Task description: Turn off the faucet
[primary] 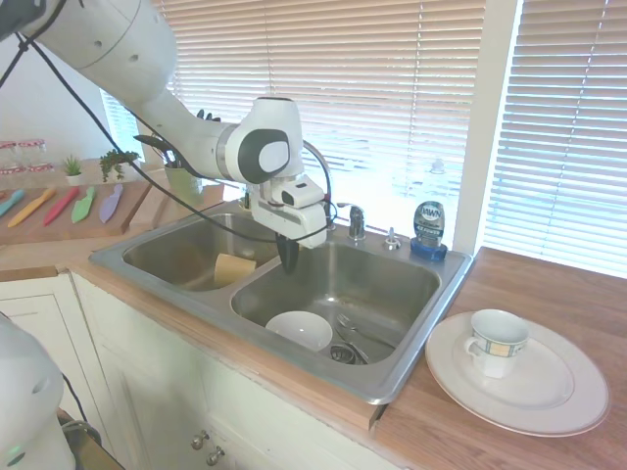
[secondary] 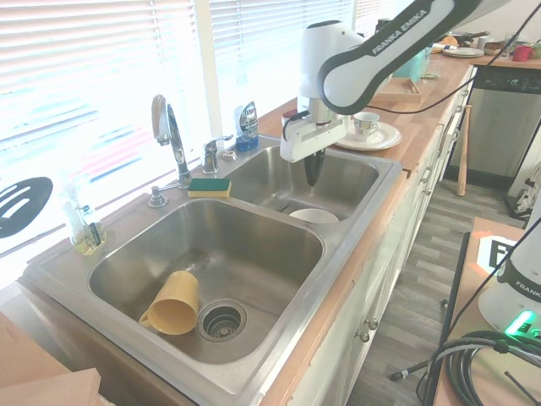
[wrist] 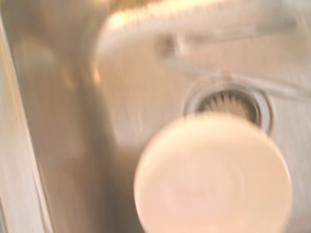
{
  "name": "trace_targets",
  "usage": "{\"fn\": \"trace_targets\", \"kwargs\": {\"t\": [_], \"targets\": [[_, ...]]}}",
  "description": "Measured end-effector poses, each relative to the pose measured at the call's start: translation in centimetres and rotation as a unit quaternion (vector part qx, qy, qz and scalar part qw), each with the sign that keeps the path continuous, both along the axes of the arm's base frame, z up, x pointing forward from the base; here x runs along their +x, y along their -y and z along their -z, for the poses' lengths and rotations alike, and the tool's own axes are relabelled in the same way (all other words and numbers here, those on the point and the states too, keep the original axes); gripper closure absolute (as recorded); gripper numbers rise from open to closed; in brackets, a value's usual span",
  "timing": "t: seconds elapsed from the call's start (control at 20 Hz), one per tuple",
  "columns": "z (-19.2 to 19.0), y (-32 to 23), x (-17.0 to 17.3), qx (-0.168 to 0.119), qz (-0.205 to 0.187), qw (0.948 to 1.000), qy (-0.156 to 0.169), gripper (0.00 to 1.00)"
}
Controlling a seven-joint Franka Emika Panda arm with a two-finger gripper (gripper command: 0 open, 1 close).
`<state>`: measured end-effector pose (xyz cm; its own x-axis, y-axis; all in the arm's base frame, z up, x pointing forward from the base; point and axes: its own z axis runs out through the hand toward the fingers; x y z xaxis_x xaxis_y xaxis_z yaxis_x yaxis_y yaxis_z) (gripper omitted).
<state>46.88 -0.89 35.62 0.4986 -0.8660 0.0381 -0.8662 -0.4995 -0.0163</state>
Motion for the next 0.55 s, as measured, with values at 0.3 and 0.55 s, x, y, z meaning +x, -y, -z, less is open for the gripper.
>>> {"fn": "trace_targets", "kwargs": {"t": [0.3, 0.55], "targets": [[-1.8, -0.3, -4.9, -0.002, -0.017, 0.9998, -0.01, 0.0], [-1.1, -0.4, -6.2, 0.0, -0.02, 0.9997, -0.017, 0.0]]}}
